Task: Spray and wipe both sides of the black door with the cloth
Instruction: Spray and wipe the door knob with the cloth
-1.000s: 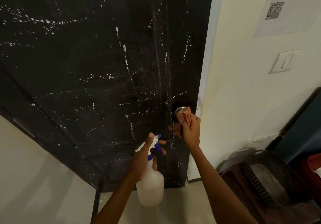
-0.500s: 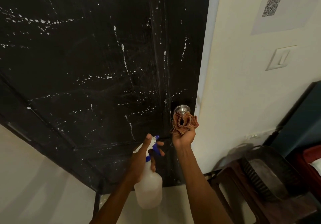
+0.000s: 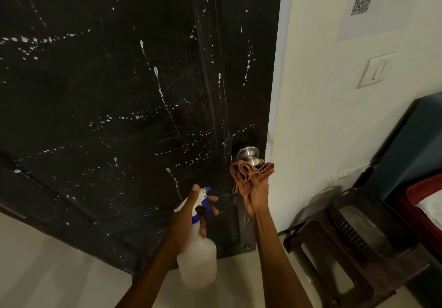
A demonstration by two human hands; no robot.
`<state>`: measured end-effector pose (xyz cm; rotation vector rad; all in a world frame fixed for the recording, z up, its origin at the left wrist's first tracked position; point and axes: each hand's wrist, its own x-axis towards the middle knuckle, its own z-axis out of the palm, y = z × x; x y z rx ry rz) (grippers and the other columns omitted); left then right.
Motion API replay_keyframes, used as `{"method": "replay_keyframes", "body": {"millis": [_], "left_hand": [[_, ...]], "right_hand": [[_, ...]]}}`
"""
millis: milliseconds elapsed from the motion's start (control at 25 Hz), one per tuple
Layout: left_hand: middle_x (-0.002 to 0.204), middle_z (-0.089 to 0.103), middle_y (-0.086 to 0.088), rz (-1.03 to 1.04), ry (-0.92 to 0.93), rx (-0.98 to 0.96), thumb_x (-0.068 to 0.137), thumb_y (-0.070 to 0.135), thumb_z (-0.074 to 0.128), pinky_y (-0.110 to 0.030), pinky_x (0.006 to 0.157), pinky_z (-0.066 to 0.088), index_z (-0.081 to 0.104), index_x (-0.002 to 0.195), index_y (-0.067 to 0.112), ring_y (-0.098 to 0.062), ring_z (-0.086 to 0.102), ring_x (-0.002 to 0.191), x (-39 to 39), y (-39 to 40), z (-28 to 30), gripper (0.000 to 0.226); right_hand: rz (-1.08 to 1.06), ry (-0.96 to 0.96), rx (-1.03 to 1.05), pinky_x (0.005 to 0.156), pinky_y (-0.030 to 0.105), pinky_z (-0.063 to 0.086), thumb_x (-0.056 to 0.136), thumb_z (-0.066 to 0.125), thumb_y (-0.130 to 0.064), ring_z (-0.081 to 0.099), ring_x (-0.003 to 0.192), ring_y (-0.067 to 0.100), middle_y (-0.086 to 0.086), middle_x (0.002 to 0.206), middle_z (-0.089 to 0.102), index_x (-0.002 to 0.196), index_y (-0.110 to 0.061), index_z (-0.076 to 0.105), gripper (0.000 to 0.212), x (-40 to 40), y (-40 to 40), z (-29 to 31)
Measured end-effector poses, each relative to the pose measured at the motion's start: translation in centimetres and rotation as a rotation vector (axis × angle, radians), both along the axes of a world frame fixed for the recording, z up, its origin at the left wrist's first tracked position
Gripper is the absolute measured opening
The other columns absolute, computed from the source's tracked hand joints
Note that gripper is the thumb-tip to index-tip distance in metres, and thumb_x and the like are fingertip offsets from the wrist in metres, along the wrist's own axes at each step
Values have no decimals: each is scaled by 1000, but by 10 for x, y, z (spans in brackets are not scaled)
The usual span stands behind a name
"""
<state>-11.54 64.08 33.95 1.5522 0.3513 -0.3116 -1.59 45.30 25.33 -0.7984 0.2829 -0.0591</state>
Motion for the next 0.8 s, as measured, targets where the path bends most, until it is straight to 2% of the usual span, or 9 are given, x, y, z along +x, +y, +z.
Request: {"method": "replay_keyframes", "body": {"millis": [80, 120, 200, 280, 360, 440, 600, 720, 800], "left_hand": [[103, 70, -23, -10, 12, 16, 75, 81, 43, -35, 55, 50, 69, 114, 7, -17, 52, 53, 2, -3, 2, 88], [99, 71, -20, -21, 16, 2, 78, 79, 42, -37, 57, 52, 67, 116, 6, -16, 52, 52, 3, -5, 4, 86], [86, 72, -12, -74, 13, -68, 85, 67, 36, -28, 43, 46, 64, 116, 1, -14, 51, 44, 5, -10, 12, 78], [80, 72, -9, -111, 0, -92, 86, 62, 32, -23, 36, 40, 64, 114, 1, -15, 50, 40, 8, -14, 15, 74], [81, 72, -11, -119, -27, -77, 87, 62, 32, -22, 36, 39, 65, 112, 2, -15, 49, 40, 9, -18, 14, 74], [82, 71, -12, -131, -44, -75, 87, 61, 31, -22, 36, 39, 66, 110, 2, -15, 49, 40, 9, -21, 15, 72], [84, 72, -14, -119, -51, -39, 83, 67, 33, -24, 40, 38, 69, 107, 6, -16, 47, 42, 13, -30, 13, 75], [87, 72, -13, -118, -6, -68, 84, 71, 36, -26, 44, 40, 69, 105, 8, -17, 51, 44, 16, -33, 13, 74], [88, 72, -14, -120, 8, -71, 84, 71, 36, -26, 43, 40, 69, 105, 9, -16, 52, 44, 17, -34, 15, 74]], "right_hand": [[-7, 33, -68, 79, 32, 63, 102, 48, 5, 74, 101, 21, 10, 120, 69, 140, -15, 48, 43, -8, -6, 8], [-8, 39, -65, 84, 37, 63, 100, 51, 5, 72, 108, 28, 13, 123, 69, 140, -13, 49, 44, -8, -10, 8], [-9, 65, -47, 95, 51, 58, 100, 53, 4, 64, 120, 42, 20, 131, 66, 143, -12, 52, 45, -8, -16, -1], [-1, 87, -37, 97, 58, 55, 105, 47, -2, 65, 119, 44, 24, 132, 64, 140, -12, 54, 37, -12, -19, -5], [-47, 122, -70, 95, 54, 57, 108, 44, -9, 70, 112, 37, 23, 131, 66, 133, -14, 60, 30, -10, -28, -3], [-43, 78, -130, 95, 50, 58, 107, 46, -10, 70, 111, 34, 21, 129, 67, 133, -15, 60, 30, -5, -35, 5], [5, 13, -314, 82, 30, 60, 100, 51, 5, 72, 106, 23, 15, 128, 66, 142, -11, 50, 45, -6, -32, 14], [10, -12, -408, 90, 32, 60, 97, 52, 9, 69, 113, 22, 12, 129, 65, 143, -11, 49, 50, -8, -30, 17], [-2, -20, -414, 85, 27, 60, 98, 52, 7, 71, 103, 12, 9, 124, 67, 139, -11, 52, 45, -7, -32, 17]]}}
